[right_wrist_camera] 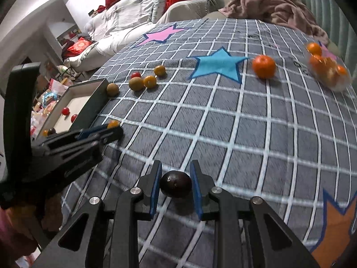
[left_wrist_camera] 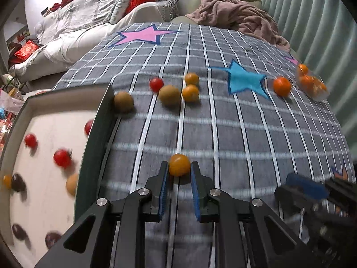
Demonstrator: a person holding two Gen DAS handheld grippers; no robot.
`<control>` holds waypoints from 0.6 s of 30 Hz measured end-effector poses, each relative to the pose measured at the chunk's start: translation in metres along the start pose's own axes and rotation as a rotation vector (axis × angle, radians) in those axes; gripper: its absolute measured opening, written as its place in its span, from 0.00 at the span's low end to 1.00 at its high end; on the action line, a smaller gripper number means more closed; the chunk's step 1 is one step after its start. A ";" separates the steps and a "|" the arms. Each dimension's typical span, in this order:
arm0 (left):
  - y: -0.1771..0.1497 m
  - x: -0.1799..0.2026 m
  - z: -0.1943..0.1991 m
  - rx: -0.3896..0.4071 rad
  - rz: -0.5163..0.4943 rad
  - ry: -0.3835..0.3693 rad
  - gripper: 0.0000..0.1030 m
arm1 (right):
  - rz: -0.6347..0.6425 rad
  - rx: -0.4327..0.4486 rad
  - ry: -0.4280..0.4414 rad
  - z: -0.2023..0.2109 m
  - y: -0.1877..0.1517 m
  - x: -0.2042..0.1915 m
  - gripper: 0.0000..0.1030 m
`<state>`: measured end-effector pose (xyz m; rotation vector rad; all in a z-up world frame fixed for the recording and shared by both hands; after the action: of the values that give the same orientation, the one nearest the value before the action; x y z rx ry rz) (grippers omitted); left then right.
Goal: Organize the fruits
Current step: 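Carry the plum and yellow tomato into the white tray and open both tools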
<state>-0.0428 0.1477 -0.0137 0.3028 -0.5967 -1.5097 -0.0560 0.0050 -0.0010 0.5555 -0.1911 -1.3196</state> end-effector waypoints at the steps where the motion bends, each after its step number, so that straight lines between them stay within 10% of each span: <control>1: -0.004 0.000 0.003 -0.006 0.000 -0.003 0.20 | -0.002 -0.003 0.001 0.002 -0.003 0.000 0.27; 18: -0.047 -0.021 0.066 0.023 0.048 -0.063 0.20 | -0.017 -0.001 0.008 0.040 -0.020 -0.027 0.27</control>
<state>-0.1176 0.1770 0.0116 0.2576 -0.6672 -1.4709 -0.0975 0.0167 0.0277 0.5630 -0.1796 -1.3339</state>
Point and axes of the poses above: each gripper's, at about its wrist camera, not at the fingertips, and z roughly against the way its jaws point, x to its right, y to its top, the point moved 3 cm from there along -z, roughly the way its jaws point, and after that the axes turned 8 degrees about -y, right-handed, at the moved point
